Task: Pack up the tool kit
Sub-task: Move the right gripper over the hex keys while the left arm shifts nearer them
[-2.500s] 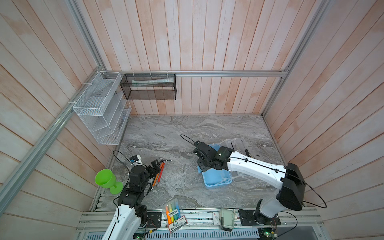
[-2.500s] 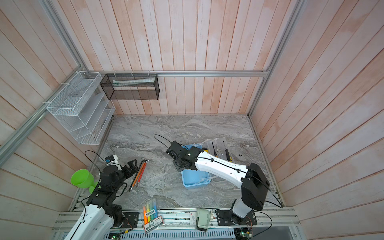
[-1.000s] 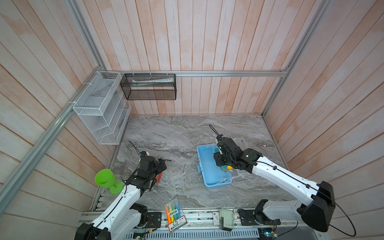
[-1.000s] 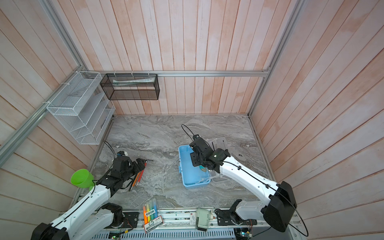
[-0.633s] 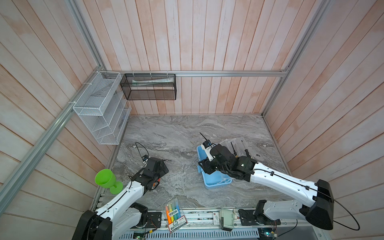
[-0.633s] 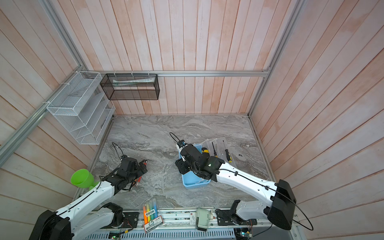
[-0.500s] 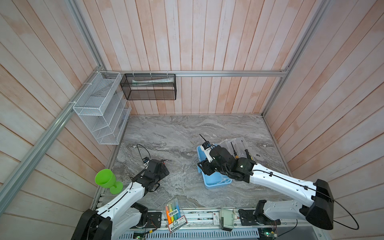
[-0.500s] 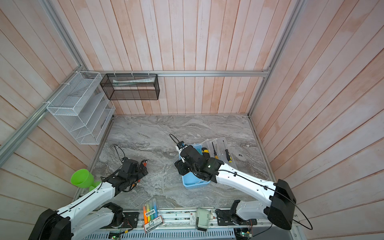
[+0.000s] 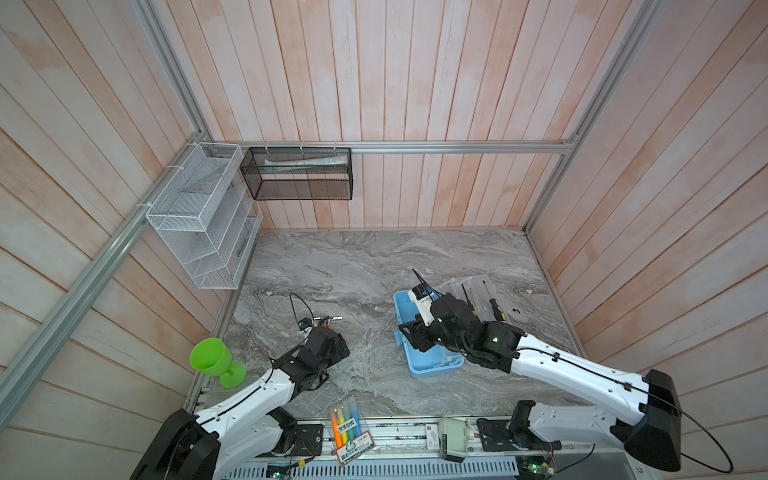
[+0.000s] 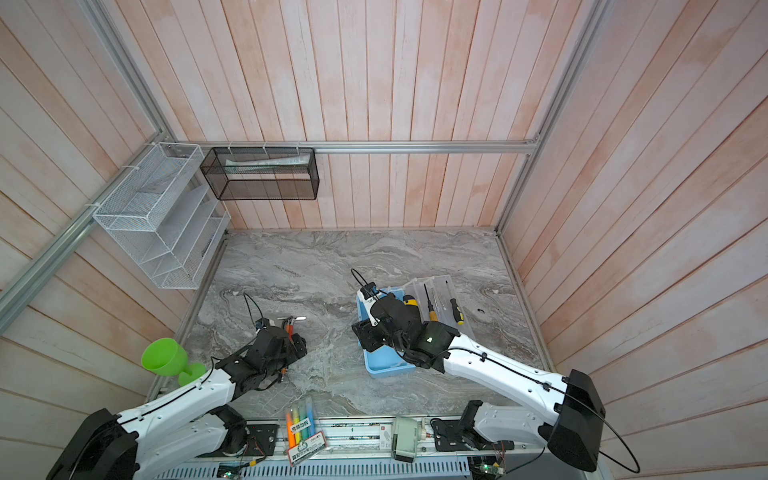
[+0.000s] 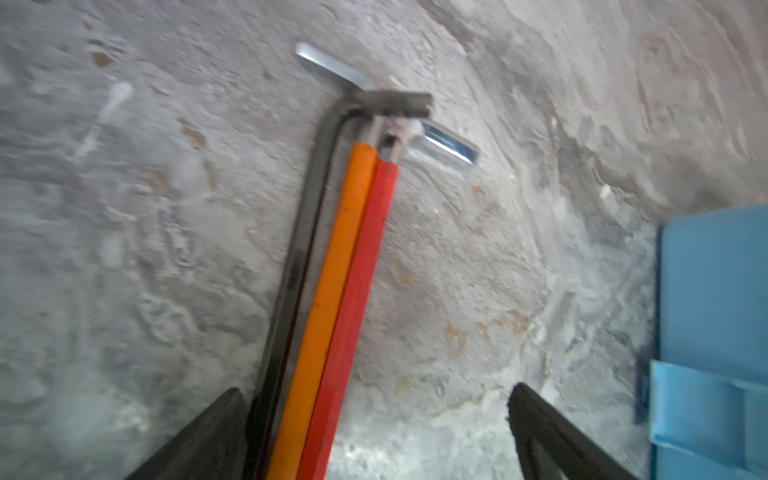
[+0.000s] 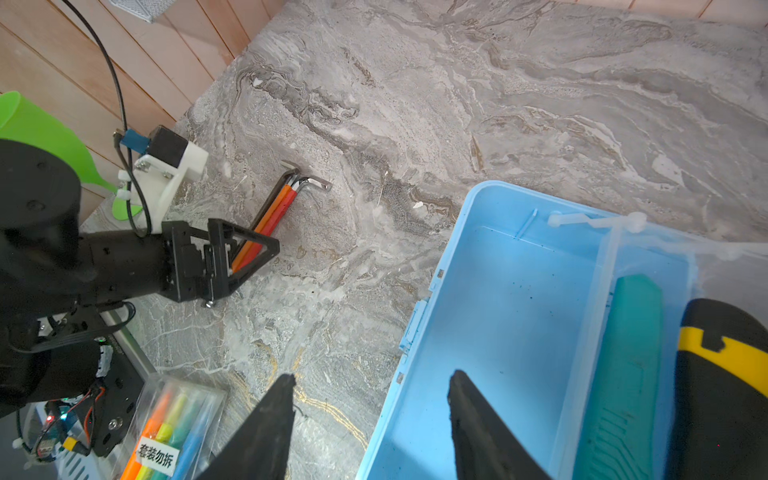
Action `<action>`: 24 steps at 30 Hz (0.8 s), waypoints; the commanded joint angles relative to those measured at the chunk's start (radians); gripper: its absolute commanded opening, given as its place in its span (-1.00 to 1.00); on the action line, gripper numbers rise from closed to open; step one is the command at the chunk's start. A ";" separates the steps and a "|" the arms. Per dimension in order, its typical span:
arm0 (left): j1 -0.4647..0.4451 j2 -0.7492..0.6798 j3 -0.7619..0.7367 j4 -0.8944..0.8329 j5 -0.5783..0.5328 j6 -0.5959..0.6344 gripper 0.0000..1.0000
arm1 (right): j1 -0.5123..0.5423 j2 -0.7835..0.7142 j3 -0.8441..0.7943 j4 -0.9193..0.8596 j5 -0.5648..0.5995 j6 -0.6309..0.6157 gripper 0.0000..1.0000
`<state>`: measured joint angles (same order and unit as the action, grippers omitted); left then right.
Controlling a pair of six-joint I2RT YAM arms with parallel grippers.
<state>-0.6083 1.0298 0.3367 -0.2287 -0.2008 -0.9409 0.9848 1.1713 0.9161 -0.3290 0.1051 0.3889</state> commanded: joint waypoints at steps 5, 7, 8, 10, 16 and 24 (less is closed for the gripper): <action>-0.117 0.076 0.091 -0.010 -0.066 -0.059 0.99 | -0.037 0.018 -0.035 0.021 -0.067 -0.012 0.17; -0.117 0.068 0.125 -0.065 -0.110 -0.051 1.00 | -0.029 0.054 -0.027 0.036 -0.100 -0.022 0.17; -0.118 0.056 0.147 -0.112 -0.145 -0.045 1.00 | -0.016 0.076 -0.024 0.056 -0.102 -0.022 0.16; -0.113 0.021 0.188 -0.207 -0.222 -0.025 1.00 | 0.017 0.126 -0.009 0.100 -0.108 -0.024 0.12; 0.025 -0.218 0.192 -0.384 -0.306 0.046 0.99 | 0.130 0.376 0.120 0.160 -0.086 -0.038 -0.12; 0.196 -0.423 0.096 -0.386 -0.302 0.050 1.00 | 0.149 0.675 0.339 0.158 -0.109 -0.100 -0.36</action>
<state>-0.4229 0.6197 0.4679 -0.5804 -0.4770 -0.9009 1.1343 1.7805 1.1870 -0.1825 0.0013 0.3290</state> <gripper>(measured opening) 0.998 0.322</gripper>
